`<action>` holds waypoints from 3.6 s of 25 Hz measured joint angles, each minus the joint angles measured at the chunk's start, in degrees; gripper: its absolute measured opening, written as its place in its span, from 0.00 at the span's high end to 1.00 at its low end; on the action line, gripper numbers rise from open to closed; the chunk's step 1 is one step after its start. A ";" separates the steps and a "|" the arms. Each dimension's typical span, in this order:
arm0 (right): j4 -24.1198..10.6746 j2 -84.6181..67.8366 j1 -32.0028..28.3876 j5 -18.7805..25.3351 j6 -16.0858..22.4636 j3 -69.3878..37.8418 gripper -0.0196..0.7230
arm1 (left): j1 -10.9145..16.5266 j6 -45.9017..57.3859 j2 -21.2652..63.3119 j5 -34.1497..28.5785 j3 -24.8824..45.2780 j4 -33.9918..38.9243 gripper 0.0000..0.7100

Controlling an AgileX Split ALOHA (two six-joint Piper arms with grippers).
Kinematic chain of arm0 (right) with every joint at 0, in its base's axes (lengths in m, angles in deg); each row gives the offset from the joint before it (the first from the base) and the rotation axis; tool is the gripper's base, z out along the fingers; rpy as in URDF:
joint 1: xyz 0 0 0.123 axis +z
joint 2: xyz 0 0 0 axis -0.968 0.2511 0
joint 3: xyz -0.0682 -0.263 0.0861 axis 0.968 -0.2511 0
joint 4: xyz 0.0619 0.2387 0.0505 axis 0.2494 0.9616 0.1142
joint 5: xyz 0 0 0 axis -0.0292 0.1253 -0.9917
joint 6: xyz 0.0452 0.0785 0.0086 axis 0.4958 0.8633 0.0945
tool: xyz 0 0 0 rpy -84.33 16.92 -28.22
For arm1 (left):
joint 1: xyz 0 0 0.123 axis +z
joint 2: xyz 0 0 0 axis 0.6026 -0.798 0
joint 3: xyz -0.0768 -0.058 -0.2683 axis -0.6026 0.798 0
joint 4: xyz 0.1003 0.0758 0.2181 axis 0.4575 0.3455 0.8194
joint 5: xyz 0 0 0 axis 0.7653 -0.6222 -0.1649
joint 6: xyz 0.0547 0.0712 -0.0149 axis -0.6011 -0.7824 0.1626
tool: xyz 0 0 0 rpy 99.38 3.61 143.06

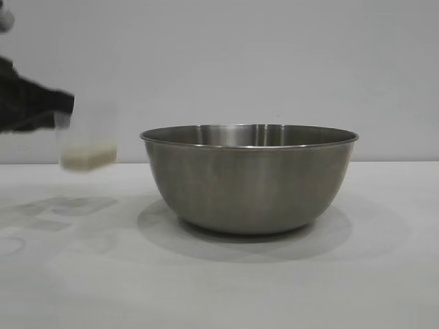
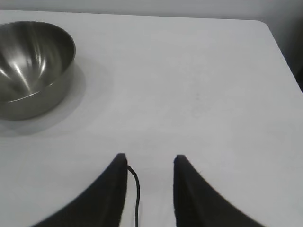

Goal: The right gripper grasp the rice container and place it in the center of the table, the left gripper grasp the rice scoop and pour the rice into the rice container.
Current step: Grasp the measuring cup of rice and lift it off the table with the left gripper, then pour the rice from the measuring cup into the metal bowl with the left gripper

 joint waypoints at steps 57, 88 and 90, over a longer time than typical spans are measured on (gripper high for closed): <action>0.00 0.00 0.00 0.00 0.00 0.00 0.64 | -10.41 -79.27 -0.82 -7.60 -30.87 47.81 1.00; 0.00 0.00 0.00 0.00 -0.10 0.00 0.64 | -12.68 -118.12 -1.99 -7.39 -30.96 47.14 1.00; 0.00 0.00 0.00 0.00 -0.10 0.00 0.64 | -12.68 -113.21 -1.99 -7.39 -30.96 46.70 1.00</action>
